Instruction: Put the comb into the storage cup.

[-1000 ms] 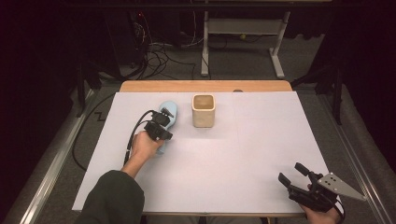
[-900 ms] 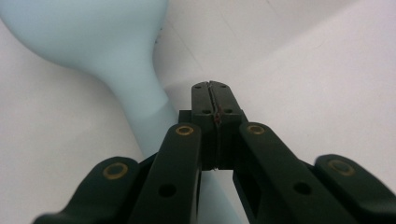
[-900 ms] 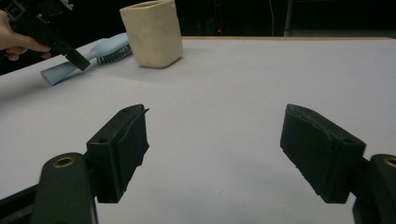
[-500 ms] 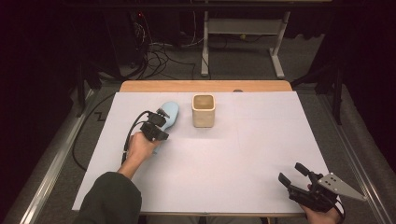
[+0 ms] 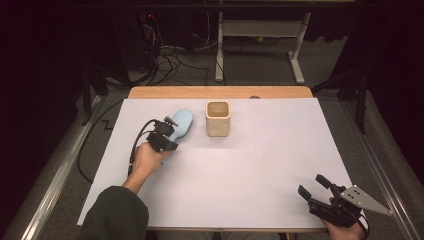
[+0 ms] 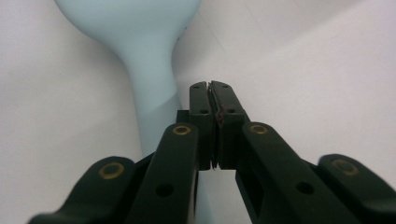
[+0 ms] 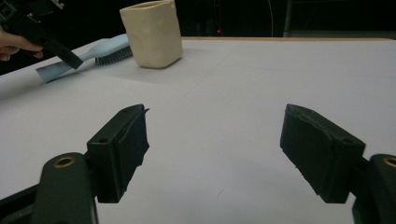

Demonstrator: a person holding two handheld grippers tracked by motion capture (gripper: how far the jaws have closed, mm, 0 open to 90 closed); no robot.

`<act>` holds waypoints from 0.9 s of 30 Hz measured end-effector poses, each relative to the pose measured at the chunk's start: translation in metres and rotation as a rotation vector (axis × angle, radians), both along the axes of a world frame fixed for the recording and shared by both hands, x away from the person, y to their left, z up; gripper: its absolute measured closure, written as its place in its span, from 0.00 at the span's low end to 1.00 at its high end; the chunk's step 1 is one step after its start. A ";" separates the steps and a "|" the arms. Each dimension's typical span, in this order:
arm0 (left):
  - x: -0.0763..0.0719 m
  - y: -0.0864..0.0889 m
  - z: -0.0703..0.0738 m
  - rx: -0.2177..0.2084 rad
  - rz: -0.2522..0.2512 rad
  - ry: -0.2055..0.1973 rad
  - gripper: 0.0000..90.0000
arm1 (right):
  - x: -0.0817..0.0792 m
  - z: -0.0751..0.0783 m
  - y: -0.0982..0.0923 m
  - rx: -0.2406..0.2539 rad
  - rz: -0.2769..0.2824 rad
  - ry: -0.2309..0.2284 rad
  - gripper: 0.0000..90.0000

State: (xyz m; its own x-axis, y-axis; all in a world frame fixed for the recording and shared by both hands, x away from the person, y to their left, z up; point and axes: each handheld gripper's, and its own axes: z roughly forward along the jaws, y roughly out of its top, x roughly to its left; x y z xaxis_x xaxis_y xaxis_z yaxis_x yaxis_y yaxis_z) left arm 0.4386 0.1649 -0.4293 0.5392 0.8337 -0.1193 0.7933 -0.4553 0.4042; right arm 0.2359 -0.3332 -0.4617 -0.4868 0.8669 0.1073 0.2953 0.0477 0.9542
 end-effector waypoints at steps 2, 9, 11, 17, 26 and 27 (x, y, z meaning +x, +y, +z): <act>-0.001 0.001 0.003 -0.022 0.003 -0.007 0.92 | 0.000 0.000 0.000 0.000 0.001 0.000 0.27; -0.003 0.002 0.012 -0.028 0.023 -0.066 0.65 | 0.000 0.000 0.000 0.000 0.002 -0.001 0.27; -0.002 0.003 0.015 -0.033 0.037 -0.075 0.60 | 0.000 0.000 0.000 0.001 0.001 0.001 0.27; 0.003 0.009 0.015 -0.018 0.088 -0.076 0.48 | 0.000 0.000 0.000 0.002 0.002 0.001 0.27; 0.017 0.010 0.001 0.012 0.139 -0.034 0.47 | 0.000 0.000 0.000 0.004 -0.001 0.001 0.27; 0.018 0.010 0.000 0.018 0.141 -0.026 0.47 | 0.000 0.000 0.000 0.005 -0.002 0.002 0.27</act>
State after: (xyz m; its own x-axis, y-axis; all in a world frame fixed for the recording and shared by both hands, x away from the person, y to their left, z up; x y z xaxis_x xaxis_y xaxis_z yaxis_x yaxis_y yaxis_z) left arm 0.4567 0.1750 -0.4293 0.4194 0.9032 -0.0909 0.8393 -0.3477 0.4180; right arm 0.2360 -0.3335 -0.4618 -0.4853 0.8671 0.1123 0.2973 0.0429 0.9538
